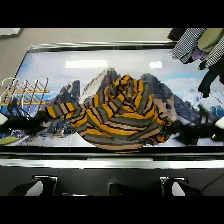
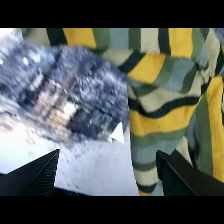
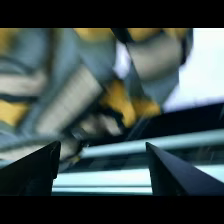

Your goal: Fold the clothes and pants, and hang the long-sleeved shirts on hangers.

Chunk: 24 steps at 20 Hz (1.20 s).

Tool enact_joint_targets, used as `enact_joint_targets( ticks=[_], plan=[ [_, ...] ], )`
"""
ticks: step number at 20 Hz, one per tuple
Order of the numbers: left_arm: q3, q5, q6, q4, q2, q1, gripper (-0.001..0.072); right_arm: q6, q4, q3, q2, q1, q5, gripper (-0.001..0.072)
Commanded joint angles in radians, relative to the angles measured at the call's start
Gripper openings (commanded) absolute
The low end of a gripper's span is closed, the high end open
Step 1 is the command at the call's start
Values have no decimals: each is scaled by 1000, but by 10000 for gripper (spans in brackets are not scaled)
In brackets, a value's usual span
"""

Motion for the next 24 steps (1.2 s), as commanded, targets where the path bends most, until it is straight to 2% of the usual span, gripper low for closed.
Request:
enact_joint_targets(
  ticks=[1, 9, 10, 11, 12, 13, 14, 15, 18, 20, 21, 24],
  plan=[
    [-154, 38, 3, -104, 44, -37, 678, 24, 14, -227, 83, -8, -87, 618],
    [-189, 163, 2, -149, 36, -165, 679, 1, 100, -248, -97, -8, -319, 607],
    [-189, 171, 2, -160, 31, -169, 678, -12, 120, -248, -123, -8, -351, 559],
    [-189, 171, 2, -163, 25, -169, 678, -38, 151, -248, -143, -8, -379, 456],
    [-189, 171, 2, -163, 21, -169, 678, -49, 178, -248, -154, -7, -404, 329],
    [-189, 171, 2, -163, 17, -169, 679, -64, 197, -245, -153, -8, -416, 136],
    [-189, 171, 2, -163, 15, -169, 678, -67, 190, -231, -143, -8, -409, 27],
    [-189, 171, 2, -163, 15, -169, 678, -56, 145, -203, -122, -9, -394, 27],
    [-189, 171, 2, -163, 15, -169, 677, 189, -323, -17, -42, -8, -270, 27],
    [-191, 171, 3, -163, 15, -169, 676, 208, -550, 121, -3, -8, -186, 27],
    [-192, 171, 3, -163, 15, -169, 676, 228, -601, 172, 11, -8, -174, 27],
    [-192, 170, 3, -163, 8, -169, 676, 241, -603, 217, 17, -8, -168, 29]
  ],
)
